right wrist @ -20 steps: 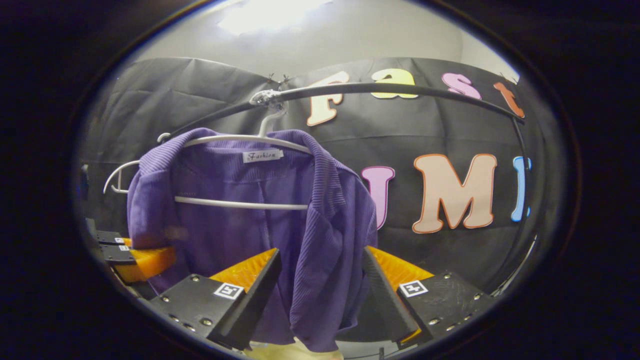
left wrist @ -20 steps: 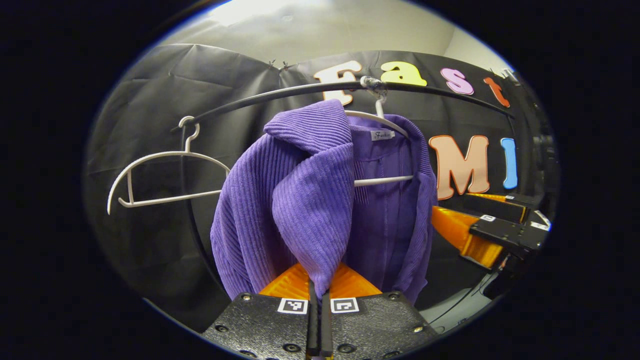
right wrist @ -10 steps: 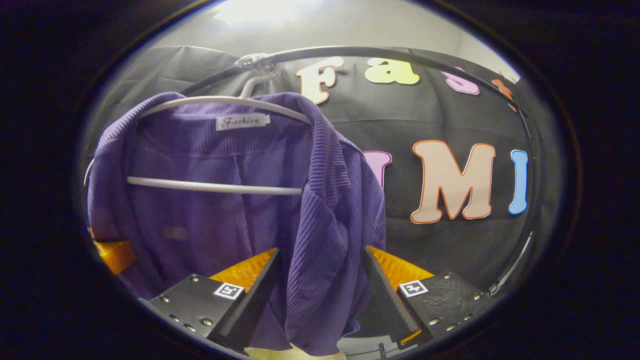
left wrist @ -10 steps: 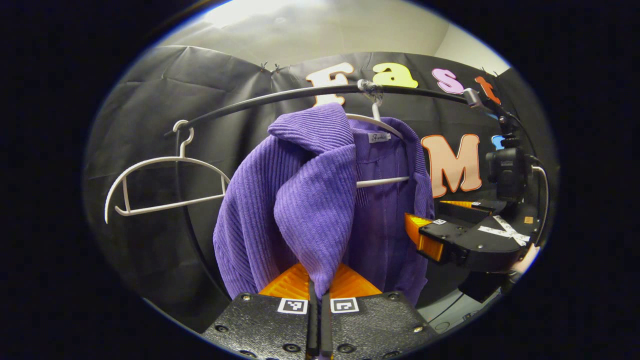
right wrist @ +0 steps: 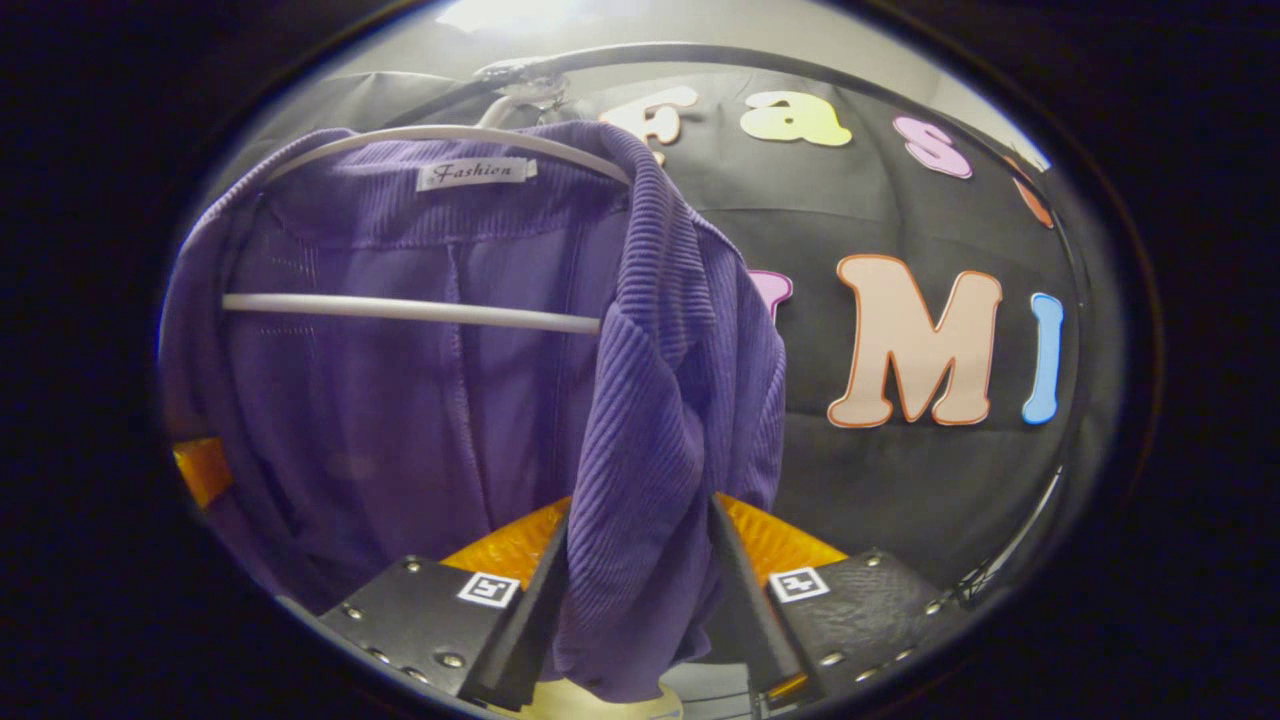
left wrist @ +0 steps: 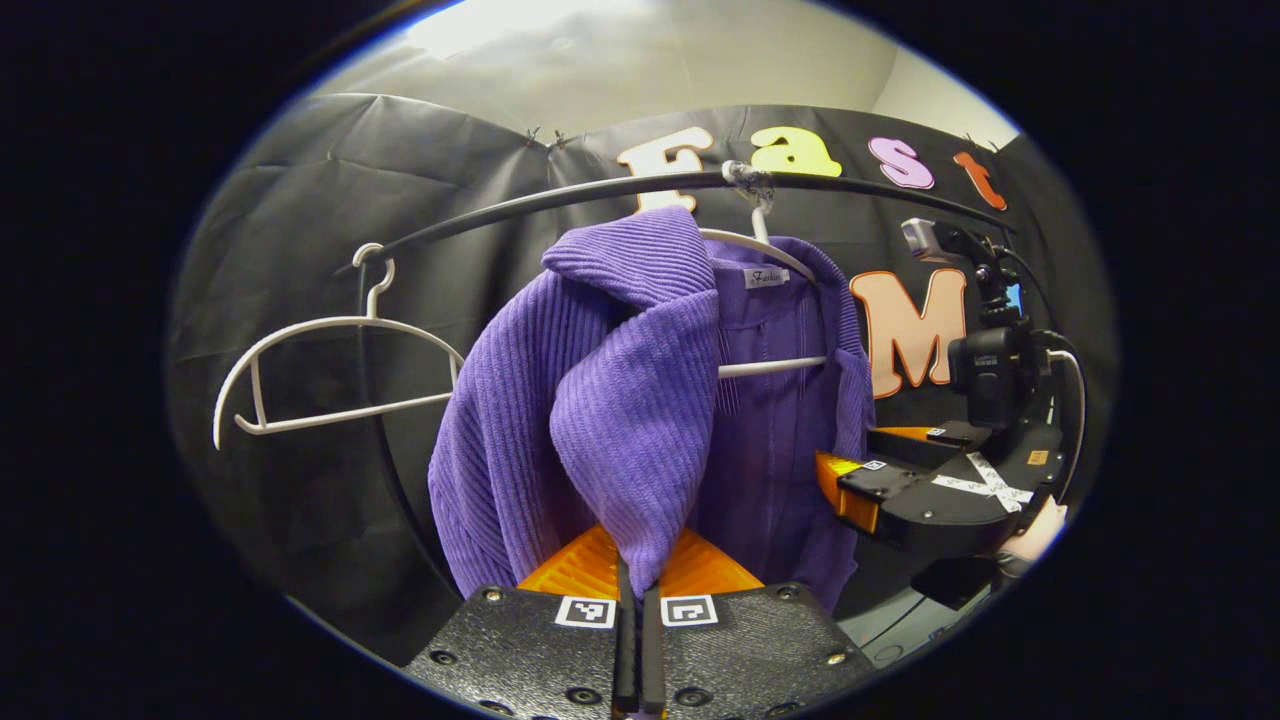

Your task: Grasp the clothes on the hanger with both hands and then place them into the laundry hamper below.

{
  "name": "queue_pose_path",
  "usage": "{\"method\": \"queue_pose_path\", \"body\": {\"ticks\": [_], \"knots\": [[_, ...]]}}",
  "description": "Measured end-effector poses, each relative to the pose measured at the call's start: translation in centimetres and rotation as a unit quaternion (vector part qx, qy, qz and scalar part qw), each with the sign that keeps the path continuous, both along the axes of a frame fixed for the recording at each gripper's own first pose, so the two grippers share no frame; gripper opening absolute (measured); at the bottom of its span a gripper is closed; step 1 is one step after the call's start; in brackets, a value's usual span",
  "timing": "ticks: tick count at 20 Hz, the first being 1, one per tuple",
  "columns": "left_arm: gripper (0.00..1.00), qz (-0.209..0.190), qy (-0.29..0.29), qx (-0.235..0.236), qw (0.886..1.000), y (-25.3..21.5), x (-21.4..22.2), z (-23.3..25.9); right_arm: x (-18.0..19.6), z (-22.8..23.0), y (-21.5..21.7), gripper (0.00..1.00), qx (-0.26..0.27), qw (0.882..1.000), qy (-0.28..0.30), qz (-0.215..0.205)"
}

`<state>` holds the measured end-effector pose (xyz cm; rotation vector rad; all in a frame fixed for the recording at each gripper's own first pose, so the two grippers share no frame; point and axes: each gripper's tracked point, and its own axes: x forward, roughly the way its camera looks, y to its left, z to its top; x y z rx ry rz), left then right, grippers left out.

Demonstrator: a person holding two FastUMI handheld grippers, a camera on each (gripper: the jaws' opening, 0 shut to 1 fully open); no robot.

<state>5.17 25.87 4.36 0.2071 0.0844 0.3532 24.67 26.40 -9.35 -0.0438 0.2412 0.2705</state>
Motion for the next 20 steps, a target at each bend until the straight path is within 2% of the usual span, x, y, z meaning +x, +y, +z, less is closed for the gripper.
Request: {"method": "queue_pose_path", "body": {"ticks": [1,3,5,6,8,9,12,13,16,18,19,20], "knots": [[0.02,0.001,0.000,0.000,1.000,0.0,0.0,0.0,0.3,-0.3,-0.3,0.74,-0.007,1.000,0.005,-0.006],[0.02,0.004,0.001,0.000,1.000,0.0,0.0,-0.1,0.4,-0.7,-0.6,0.45,-0.007,1.000,0.015,-0.009],[0.02,0.006,0.002,-0.001,1.000,0.0,0.0,-0.2,0.7,-0.8,-1.3,0.33,-0.003,1.000,0.022,-0.019],[0.00,0.007,0.001,-0.001,1.000,0.0,0.0,-0.2,1.3,-1.1,-1.9,0.33,-0.009,0.999,0.023,-0.032],[0.02,0.013,0.001,-0.001,1.000,0.2,-0.1,-0.1,1.5,-0.9,-3.2,0.15,-0.011,0.998,0.024,-0.051],[0.00,0.016,0.000,0.000,1.000,0.4,-0.2,-0.1,1.4,-0.9,-3.5,0.06,-0.011,0.998,0.027,-0.060],[0.02,0.029,-0.004,0.004,1.000,1.0,-0.4,0.3,1.9,-0.2,-4.9,0.04,-0.017,0.997,0.019,-0.078],[0.00,0.033,-0.007,0.006,0.999,1.2,-0.6,0.5,2.0,0.1,-5.2,0.07,-0.019,0.996,0.013,-0.080],[0.00,0.043,-0.016,0.013,0.999,1.7,-1.1,1.4,2.6,0.1,-6.2,0.07,-0.029,0.996,0.005,-0.089],[0.00,0.044,-0.025,0.016,0.999,1.8,-1.5,2.4,2.4,1.2,-7.1,0.01,-0.035,0.995,-0.005,-0.098],[0.00,0.045,-0.029,0.015,0.998,1.8,-1.8,3.0,2.7,1.4,-7.6,0.01,-0.038,0.994,-0.010,-0.102],[0.05,0.048,-0.033,0.012,0.998,1.8,-2.1,3.6,3.1,1.7,-8.0,0.01,-0.038,0.994,-0.012,-0.103]]}}
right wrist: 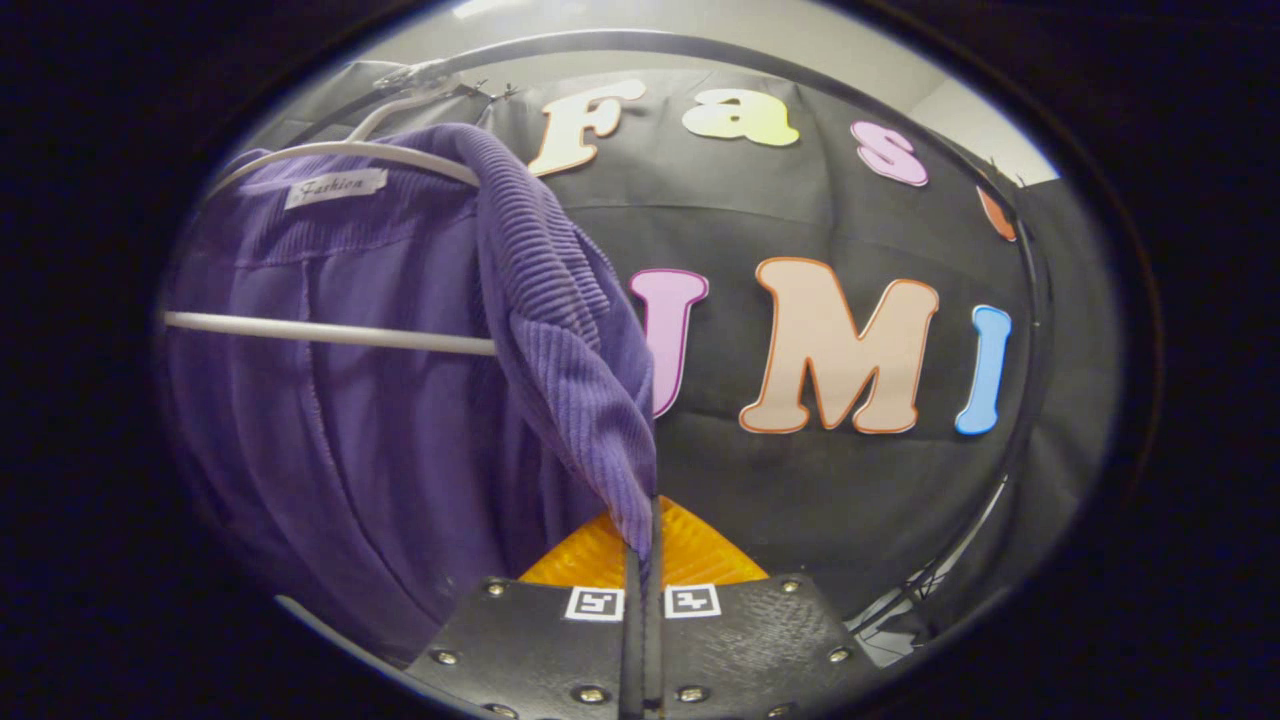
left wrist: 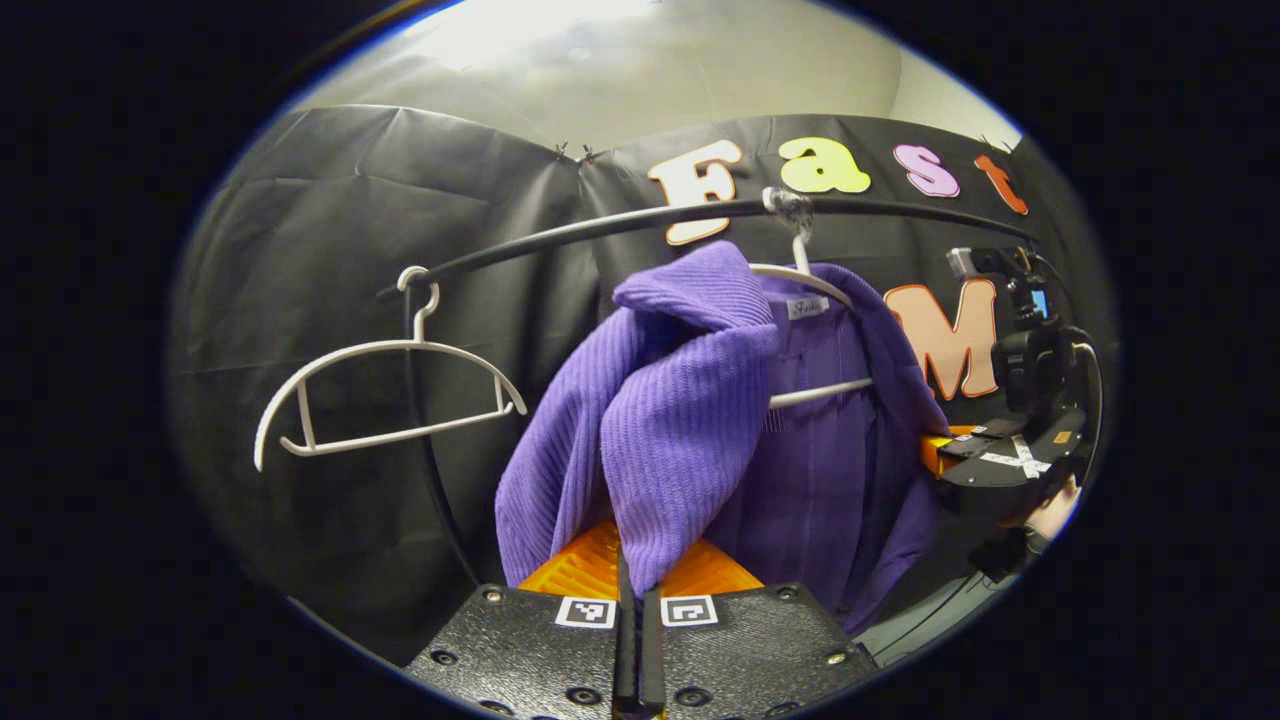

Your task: Grasp the clothes on the hanger with both hands and then place them into the laundry hamper below.

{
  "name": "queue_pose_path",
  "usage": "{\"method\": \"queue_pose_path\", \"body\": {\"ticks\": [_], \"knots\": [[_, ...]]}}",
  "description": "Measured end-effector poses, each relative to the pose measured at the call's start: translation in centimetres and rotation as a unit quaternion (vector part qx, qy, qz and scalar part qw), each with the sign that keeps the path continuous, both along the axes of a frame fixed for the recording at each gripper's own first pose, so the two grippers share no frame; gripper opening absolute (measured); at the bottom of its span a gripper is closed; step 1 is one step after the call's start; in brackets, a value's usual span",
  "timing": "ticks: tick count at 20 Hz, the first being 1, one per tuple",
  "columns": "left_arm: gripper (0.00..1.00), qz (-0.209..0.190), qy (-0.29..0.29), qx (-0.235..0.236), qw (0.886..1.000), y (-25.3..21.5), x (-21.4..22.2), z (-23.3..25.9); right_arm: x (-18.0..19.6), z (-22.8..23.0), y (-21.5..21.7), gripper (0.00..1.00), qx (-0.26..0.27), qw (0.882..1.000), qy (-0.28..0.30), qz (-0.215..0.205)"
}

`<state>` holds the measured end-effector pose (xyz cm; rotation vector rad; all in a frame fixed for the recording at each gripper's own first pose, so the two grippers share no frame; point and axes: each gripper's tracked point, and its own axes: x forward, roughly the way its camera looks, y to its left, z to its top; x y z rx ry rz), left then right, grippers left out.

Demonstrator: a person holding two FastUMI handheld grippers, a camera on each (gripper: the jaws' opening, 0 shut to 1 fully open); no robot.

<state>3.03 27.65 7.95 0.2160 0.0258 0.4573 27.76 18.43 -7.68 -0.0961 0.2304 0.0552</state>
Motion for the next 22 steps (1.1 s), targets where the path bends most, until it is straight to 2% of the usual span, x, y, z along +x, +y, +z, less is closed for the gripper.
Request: {"method": "queue_pose_path", "body": {"ticks": [2,4,5,7,9,10,11,14,19,22], "knots": [[0.02,0.008,-0.007,-0.008,1.000,0.3,-0.7,1.2,0.5,0.2,-0.5,0.01,0.005,1.000,0.000,0.000],[0.05,0.019,-0.018,-0.015,1.000,0.7,-1.6,2.5,1.0,0.6,-1.1,0.01,0.004,1.000,-0.005,-0.001],[0.00,0.024,-0.025,-0.018,0.999,0.9,-2.0,3.3,1.2,0.9,-1.4,0.01,0.002,1.000,-0.009,0.000],[0.02,0.027,-0.040,-0.028,0.998,1.0,-2.7,4.7,1.7,1.7,-1.7,0.01,-0.003,1.000,-0.020,0.000],[0.05,0.024,-0.053,-0.036,0.998,0.8,-3.2,6.0,2.4,2.6,-2.1,0.01,-0.008,0.999,-0.032,0.001],[0.00,0.024,-0.061,-0.037,0.997,0.7,-3.5,6.8,2.8,3.2,-2.2,0.01,-0.012,0.999,-0.039,0.002],[0.05,0.025,-0.064,-0.039,0.997,0.7,-3.7,7.2,3.1,3.5,-2.3,0.01,-0.016,0.999,-0.044,0.003],[0.00,0.024,-0.079,-0.052,0.995,0.6,-4.1,8.5,3.9,4.2,-2.8,0.03,-0.020,0.999,-0.051,0.006],[0.00,0.004,-0.101,-0.083,0.991,0.2,-4.9,10.3,4.1,6.0,-3.9,0.01,-0.019,0.998,-0.065,-0.003],[0.02,0.005,-0.120,-0.062,0.991,0.5,-5.6,12.9,4.8,6.8,-4.5,0.01,-0.017,0.997,-0.073,-0.007]]}}
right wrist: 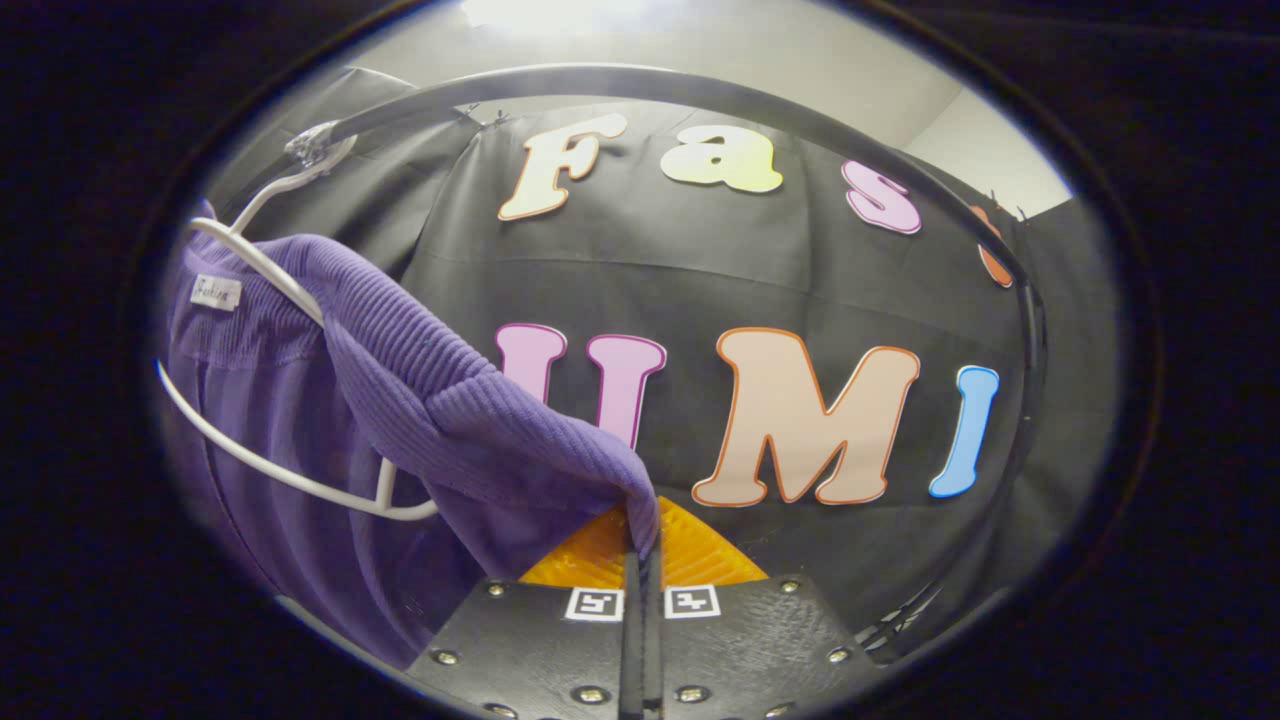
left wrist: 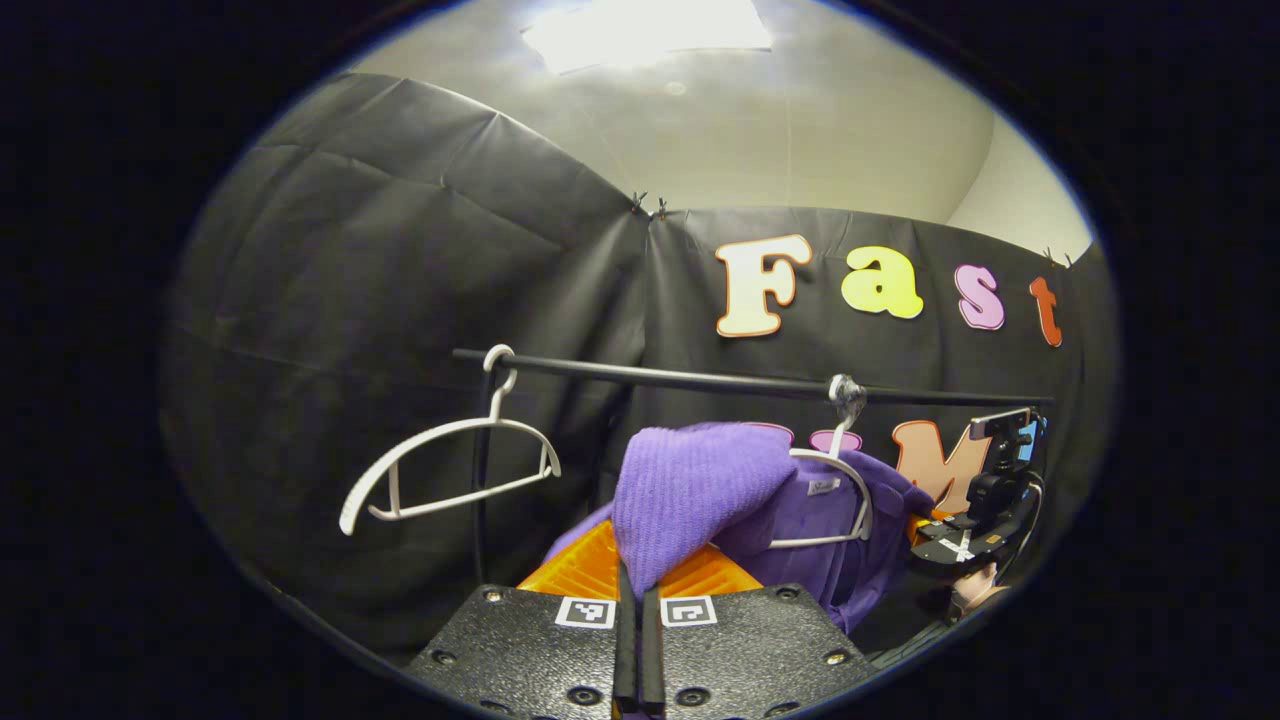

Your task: Grasp the clothes on the hanger with both hands and then place them into the laundry hamper below.

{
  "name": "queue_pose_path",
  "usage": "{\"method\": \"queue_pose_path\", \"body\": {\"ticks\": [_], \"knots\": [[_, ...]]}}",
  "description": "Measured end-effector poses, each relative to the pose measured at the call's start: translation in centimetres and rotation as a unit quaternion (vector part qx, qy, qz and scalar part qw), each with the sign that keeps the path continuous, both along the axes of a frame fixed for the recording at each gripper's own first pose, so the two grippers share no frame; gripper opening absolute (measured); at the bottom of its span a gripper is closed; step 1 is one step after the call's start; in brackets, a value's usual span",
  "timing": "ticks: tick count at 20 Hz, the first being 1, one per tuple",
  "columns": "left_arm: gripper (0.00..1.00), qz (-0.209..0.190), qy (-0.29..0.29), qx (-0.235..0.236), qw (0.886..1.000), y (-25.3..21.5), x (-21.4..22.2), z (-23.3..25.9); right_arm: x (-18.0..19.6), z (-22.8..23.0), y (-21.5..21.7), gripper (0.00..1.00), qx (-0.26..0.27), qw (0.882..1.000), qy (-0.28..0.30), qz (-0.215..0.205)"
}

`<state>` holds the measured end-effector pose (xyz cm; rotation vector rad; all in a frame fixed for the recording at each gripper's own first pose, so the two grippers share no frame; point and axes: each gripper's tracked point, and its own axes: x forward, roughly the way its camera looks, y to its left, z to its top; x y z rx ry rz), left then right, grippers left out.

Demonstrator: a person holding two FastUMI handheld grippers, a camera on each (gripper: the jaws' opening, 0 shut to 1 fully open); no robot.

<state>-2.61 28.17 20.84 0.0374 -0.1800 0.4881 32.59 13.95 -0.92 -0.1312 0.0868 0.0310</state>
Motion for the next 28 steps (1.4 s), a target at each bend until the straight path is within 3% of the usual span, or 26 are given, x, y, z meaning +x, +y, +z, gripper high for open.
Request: {"method": "queue_pose_path", "body": {"ticks": [12,17,23,28], "knots": [[0.02,0.047,0.002,0.027,0.999,5.8,0.5,1.7,3.2,2.8,-1.5,0.01,-0.006,0.999,-0.031,-0.010],[0.00,0.058,0.016,0.024,0.998,8.3,1.5,0.1,4.4,2.2,-1.3,0.00,-0.006,0.999,-0.029,-0.019],[0.02,0.053,0.026,-0.015,0.998,9.9,2.7,-3.0,5.0,0.6,-0.9,0.01,-0.013,0.999,-0.021,-0.027],[0.05,0.049,0.039,-0.008,0.998,10.3,3.5,-4.1,5.4,-1.3,-1.4,0.01,0.001,0.999,0.001,-0.040]]}}
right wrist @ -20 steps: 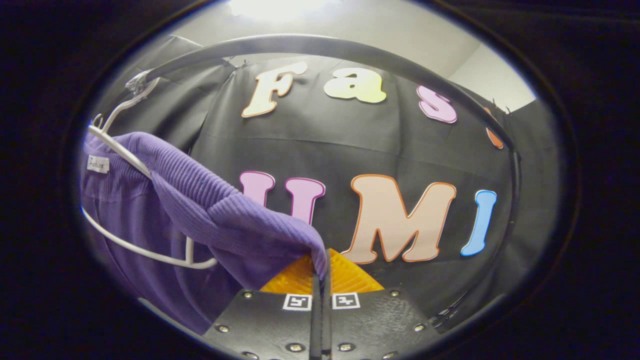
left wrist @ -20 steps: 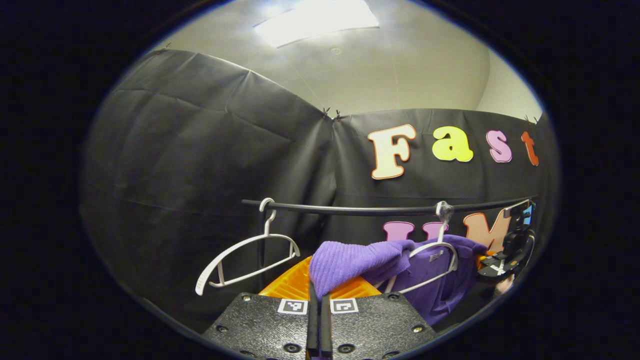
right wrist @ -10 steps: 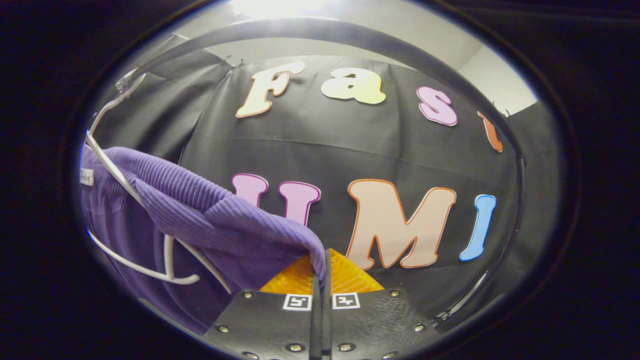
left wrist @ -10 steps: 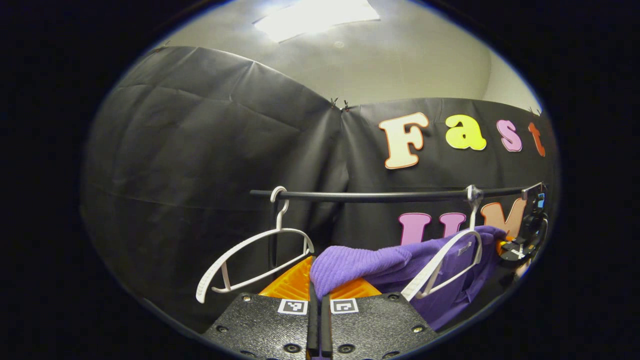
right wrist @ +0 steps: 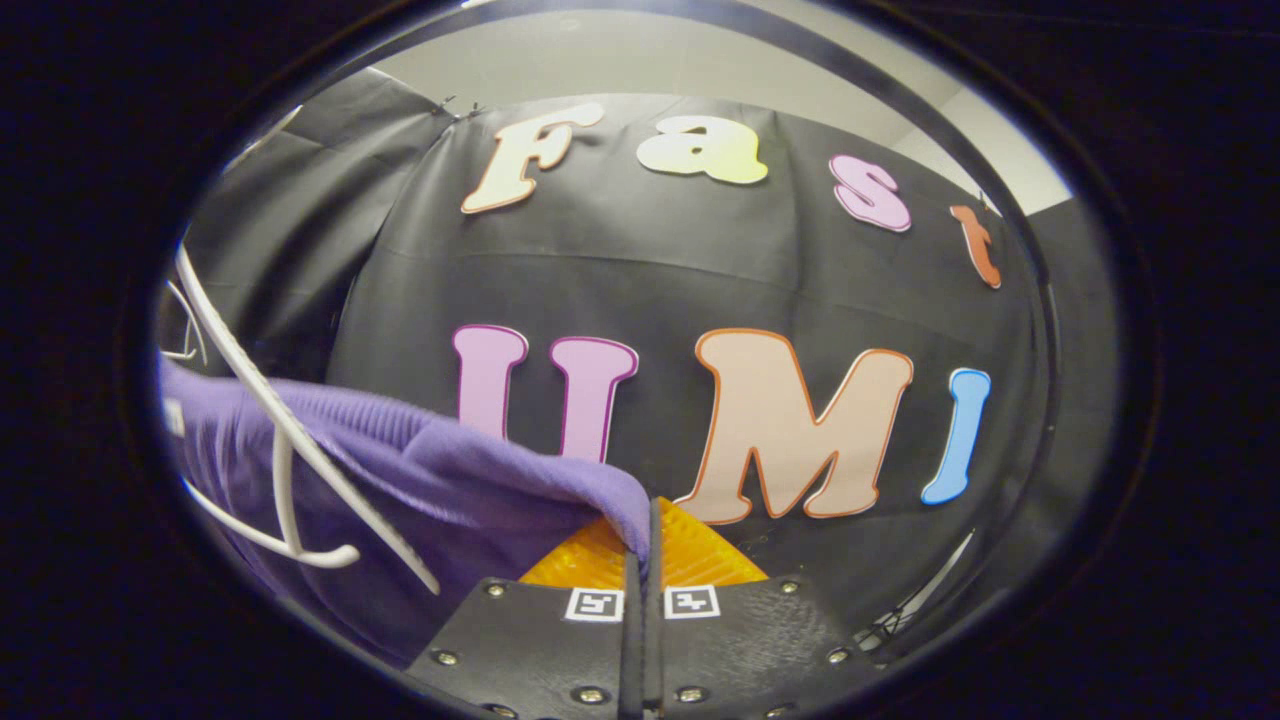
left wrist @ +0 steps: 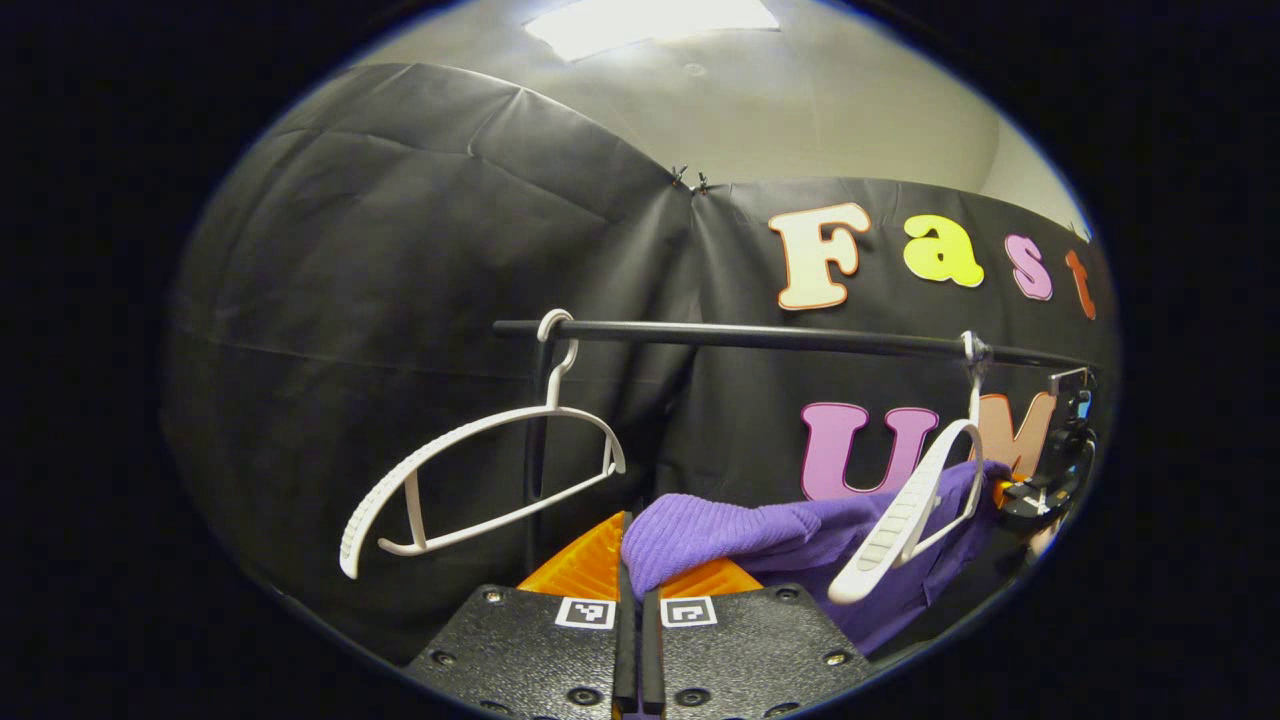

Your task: Grasp the clothes on the hanger with both hands and then place them into the laundry hamper below.

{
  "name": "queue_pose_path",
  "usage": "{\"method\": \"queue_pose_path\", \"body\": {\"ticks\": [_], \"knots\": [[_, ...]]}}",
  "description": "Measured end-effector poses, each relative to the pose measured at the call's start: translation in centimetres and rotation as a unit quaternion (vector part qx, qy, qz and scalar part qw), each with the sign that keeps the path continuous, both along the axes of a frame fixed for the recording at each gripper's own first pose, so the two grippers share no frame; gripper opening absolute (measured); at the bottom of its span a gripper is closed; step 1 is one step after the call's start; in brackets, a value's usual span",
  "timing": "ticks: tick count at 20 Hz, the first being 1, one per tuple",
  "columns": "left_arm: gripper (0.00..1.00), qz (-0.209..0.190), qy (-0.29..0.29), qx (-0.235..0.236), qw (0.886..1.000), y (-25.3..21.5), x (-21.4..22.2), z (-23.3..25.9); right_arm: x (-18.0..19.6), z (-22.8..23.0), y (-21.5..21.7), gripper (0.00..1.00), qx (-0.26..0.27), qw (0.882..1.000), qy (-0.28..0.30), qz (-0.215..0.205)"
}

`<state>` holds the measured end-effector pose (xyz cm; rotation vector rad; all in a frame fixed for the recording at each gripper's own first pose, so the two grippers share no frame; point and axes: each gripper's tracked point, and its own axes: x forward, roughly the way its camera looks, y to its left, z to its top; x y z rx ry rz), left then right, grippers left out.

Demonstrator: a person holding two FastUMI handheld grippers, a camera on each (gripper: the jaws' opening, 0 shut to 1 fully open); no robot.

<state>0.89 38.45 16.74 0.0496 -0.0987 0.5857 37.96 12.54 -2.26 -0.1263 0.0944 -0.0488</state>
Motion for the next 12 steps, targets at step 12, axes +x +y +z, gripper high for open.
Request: {"method": "queue_pose_path", "body": {"ticks": [12], "knots": [[0.02,-0.002,0.044,-0.004,0.999,0.3,-0.4,-5.1,-4.4,-4.9,-0.7,0.01,-0.013,0.999,0.048,0.001]]}}
